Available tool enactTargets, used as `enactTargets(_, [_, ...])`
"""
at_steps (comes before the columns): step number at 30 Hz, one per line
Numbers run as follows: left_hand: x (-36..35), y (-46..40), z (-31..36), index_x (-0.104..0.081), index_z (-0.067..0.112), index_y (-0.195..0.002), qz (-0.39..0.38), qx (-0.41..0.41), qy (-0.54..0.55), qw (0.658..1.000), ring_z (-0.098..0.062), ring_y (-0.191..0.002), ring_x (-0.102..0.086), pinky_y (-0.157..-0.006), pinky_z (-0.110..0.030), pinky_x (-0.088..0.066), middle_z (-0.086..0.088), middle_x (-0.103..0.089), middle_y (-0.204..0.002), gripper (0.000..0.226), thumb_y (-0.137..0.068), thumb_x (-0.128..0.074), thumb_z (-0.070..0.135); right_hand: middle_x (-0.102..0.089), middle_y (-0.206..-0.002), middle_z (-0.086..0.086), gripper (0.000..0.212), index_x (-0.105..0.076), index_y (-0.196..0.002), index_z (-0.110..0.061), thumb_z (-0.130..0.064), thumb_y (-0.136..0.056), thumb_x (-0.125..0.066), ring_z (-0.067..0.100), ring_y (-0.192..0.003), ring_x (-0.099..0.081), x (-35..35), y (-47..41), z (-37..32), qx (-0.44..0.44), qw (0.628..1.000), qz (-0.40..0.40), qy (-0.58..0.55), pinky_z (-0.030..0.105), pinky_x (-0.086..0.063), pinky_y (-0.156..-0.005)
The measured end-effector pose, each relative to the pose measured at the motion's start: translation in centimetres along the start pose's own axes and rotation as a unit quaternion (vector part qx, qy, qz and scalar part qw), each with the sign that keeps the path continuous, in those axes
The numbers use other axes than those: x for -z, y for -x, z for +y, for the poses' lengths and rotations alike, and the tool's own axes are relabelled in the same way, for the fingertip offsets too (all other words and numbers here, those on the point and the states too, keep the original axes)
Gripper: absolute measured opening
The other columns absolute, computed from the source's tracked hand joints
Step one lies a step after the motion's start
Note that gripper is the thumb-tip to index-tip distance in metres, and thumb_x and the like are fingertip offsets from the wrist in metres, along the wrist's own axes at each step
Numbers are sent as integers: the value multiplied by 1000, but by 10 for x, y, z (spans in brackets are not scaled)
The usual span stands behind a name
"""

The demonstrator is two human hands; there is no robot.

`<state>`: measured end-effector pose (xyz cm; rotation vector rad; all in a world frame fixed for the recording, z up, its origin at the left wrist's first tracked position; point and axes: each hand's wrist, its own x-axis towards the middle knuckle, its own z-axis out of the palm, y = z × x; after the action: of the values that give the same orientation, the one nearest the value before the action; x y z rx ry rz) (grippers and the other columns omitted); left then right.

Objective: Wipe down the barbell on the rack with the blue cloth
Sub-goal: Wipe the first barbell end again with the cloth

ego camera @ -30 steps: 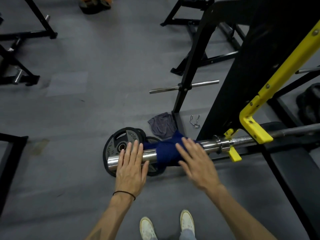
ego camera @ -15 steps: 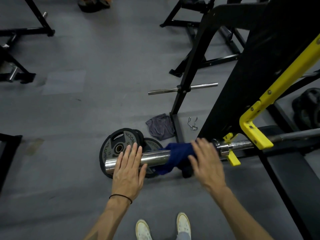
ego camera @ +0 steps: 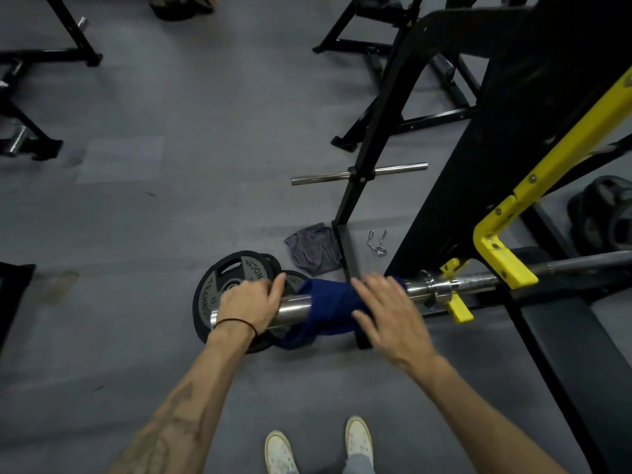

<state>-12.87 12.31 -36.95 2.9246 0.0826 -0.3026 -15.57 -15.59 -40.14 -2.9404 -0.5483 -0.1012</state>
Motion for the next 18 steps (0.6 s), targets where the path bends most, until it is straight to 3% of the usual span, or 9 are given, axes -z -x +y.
enactTargets(2, [1,1,-10,-71,18,-92,73,-4,35,997,-28,-88,-66,-85,-38,-47,-9,-73,-92,75,-98,-7,57,-53,-150,12,63,-51,-148,-12,-51,-108,-23,29,-144,-44,2,9,20,-92,995,26,-18,39,-16,-125])
enactTargets(4, [-13,12,-24,-72,13,-113,136,-33,25,990,-28,-119,-61,-109,-43,-41,-10,-70,-121,67,-101,-17,50,-46,-156,12,65,-48,-150,-9,-50,-108,-22,28,-150,-32,-5,13,9,-187,979,66,-37,40,-11,-127])
enactTargets(6, [-30,31,-30,-60,8,-135,152,-70,1,986,-28,-141,-42,-118,-49,-29,-12,-52,-147,59,-103,-26,44,-37,-162,15,69,-44,-151,-6,-53,-107,-20,30,-155,-20,-16,1,-34,-292,945,113,-89,48,-10,-128])
enactTargets(7, [-37,40,-30,-53,7,-141,150,-79,-3,985,-28,-146,-34,-119,-50,-26,-12,-44,-153,59,-104,-25,43,-33,-163,16,71,-43,-152,-4,-54,-107,-20,31,-156,-16,-22,-4,-60,-305,937,129,-111,51,-10,-127])
enactTargets(8, [-42,49,-28,-47,7,-146,153,-84,0,985,-28,-149,-28,-120,-51,-24,-12,-38,-157,59,-104,-24,42,-29,-165,16,71,-41,-153,-5,-55,-107,-21,32,-157,-14,-28,-7,-85,-278,943,131,-124,51,-8,-127])
enactTargets(10, [-48,58,-25,-39,7,-151,167,-94,7,981,-28,-152,-21,-120,-52,-22,-12,-30,-161,59,-104,-26,41,-24,-168,14,69,-35,-158,-9,-56,-107,-24,29,-157,-14,-36,1,-111,-130,980,94,-117,47,-6,-128])
enactTargets(13, [-51,61,-24,-34,8,-153,171,-103,-4,980,-27,-153,-17,-122,-51,-21,-11,-25,-163,59,-105,-26,40,-21,-170,7,64,-29,-161,-18,-52,-108,-27,23,-157,-19,-28,8,-69,57,997,38,-31,44,-14,-127])
enactTargets(15, [-52,60,-27,-34,8,-154,169,-105,-16,980,-26,-153,-15,-122,-50,-20,-10,-24,-164,59,-105,-26,40,-25,-169,7,61,-32,-160,-19,-51,-108,-28,24,-156,-22,-21,10,-31,36,999,35,-3,43,-14,-127])
enactTargets(18, [-53,61,-26,-32,10,-154,168,-98,-12,981,-24,-153,-14,-123,-48,-18,-8,-23,-164,59,-105,-27,41,-35,-164,10,63,-42,-155,-13,-50,-108,-23,26,-155,-23,-16,17,-5,-171,979,95,-50,49,-16,-127])
